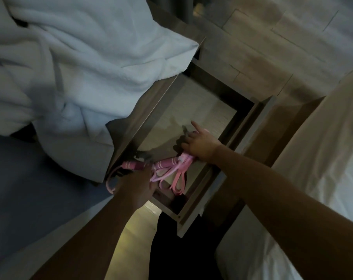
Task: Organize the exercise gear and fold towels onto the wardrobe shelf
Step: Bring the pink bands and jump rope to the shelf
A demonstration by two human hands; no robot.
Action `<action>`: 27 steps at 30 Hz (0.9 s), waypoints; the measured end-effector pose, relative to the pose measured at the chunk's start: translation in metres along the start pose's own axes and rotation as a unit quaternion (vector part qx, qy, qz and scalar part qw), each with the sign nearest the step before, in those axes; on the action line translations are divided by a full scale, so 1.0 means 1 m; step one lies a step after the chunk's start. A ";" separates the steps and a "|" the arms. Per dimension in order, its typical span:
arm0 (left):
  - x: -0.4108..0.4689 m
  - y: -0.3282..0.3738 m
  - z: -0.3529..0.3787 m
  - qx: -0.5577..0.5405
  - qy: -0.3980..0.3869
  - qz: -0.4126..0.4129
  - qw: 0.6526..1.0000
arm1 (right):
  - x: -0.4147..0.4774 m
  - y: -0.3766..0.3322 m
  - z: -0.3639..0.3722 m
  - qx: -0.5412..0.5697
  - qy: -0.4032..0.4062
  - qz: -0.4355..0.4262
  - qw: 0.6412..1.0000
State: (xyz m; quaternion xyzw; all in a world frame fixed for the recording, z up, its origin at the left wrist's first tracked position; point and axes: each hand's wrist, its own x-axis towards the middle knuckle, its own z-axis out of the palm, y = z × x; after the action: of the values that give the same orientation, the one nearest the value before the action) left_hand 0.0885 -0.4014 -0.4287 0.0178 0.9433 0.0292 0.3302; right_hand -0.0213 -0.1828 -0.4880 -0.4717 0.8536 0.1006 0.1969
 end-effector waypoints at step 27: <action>-0.103 0.050 -0.117 -0.288 0.008 -0.054 0.956 | -0.134 -0.074 -0.089 0.659 0.326 0.629 0.255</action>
State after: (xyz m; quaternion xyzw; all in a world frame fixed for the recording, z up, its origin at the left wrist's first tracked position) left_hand 0.0972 -0.3621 -0.2703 -0.1288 0.8970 0.2820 0.3151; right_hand 0.0838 -0.1510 -0.3492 0.5137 0.6443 -0.5662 0.0196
